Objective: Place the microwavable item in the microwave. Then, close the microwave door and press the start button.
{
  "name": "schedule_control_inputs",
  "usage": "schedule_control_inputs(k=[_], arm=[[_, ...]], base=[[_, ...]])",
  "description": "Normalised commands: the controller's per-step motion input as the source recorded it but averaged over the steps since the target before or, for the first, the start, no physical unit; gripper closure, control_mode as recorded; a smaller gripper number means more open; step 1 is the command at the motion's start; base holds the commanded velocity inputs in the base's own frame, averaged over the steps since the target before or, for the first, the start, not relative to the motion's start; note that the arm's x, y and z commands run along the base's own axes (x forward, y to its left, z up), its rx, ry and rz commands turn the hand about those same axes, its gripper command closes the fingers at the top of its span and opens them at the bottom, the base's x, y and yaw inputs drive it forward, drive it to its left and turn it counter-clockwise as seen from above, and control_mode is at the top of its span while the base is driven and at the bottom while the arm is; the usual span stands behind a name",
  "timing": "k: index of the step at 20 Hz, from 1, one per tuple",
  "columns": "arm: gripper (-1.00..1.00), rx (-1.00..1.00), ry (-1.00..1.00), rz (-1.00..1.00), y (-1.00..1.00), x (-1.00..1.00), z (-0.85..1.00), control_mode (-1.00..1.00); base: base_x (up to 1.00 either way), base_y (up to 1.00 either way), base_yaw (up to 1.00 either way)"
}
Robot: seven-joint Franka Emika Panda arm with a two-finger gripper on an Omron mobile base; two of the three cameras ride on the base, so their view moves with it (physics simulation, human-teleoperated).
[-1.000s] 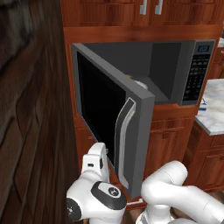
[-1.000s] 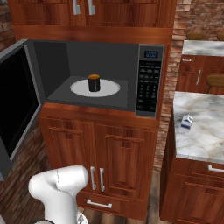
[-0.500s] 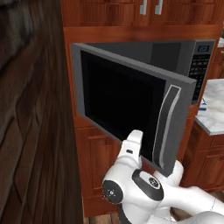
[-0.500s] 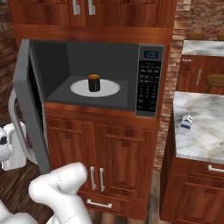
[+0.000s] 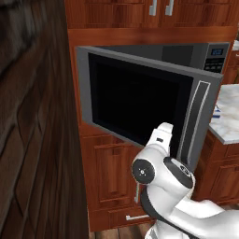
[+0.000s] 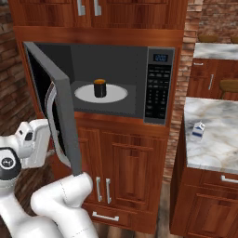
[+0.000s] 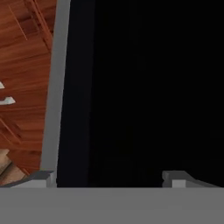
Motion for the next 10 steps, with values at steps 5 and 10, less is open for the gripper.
schedule_control_inputs(k=[5, 10], arm=[[-1.0, 0.03, 0.0, 0.03, -0.27, 0.68, 0.0, -1.0], [-1.0, 0.03, -0.01, 0.07, -0.18, 0.78, 0.0, -1.0]], base=[[0.0, 0.0, 0.0], [0.0, 0.0, 0.0]])
